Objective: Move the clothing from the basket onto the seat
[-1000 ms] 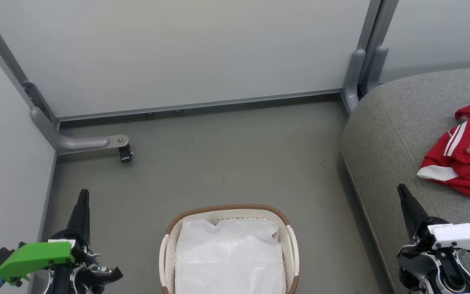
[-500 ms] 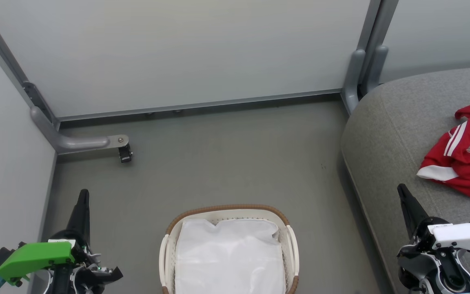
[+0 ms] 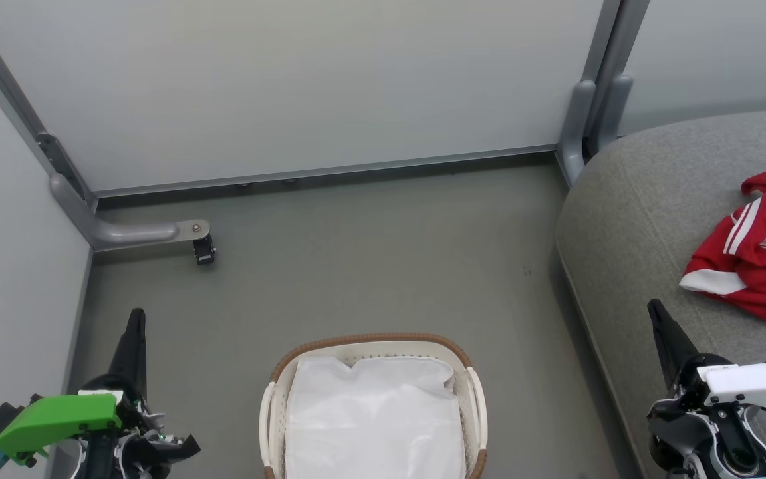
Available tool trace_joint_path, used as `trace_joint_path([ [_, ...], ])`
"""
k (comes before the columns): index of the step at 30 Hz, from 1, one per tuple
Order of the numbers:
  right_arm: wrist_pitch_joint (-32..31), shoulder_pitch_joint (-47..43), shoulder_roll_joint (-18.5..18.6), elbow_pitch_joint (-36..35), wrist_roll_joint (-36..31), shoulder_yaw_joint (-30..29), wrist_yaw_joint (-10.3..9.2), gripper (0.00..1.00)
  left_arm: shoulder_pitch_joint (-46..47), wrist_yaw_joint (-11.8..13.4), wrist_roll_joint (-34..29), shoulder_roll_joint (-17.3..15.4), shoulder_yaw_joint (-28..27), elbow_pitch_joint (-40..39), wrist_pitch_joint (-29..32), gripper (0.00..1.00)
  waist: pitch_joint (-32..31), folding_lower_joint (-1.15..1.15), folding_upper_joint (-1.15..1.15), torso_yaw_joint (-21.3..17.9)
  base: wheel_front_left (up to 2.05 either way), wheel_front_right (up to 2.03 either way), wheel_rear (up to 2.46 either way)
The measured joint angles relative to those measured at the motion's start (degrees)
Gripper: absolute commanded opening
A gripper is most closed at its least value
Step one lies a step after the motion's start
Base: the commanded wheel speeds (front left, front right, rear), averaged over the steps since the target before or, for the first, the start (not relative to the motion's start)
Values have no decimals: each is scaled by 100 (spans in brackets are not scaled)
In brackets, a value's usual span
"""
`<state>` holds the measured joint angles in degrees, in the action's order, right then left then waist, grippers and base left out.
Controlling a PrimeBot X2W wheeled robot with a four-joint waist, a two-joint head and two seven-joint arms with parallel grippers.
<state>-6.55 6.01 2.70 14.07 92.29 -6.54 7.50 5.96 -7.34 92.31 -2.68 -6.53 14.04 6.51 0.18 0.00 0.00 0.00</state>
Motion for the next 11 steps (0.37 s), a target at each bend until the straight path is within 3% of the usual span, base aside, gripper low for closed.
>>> trace_joint_path([
  [11,0,0,0,0,1,0,0,0,0,0,0,0,0,0,0,0,0,0,0,0,0,0,0],
])
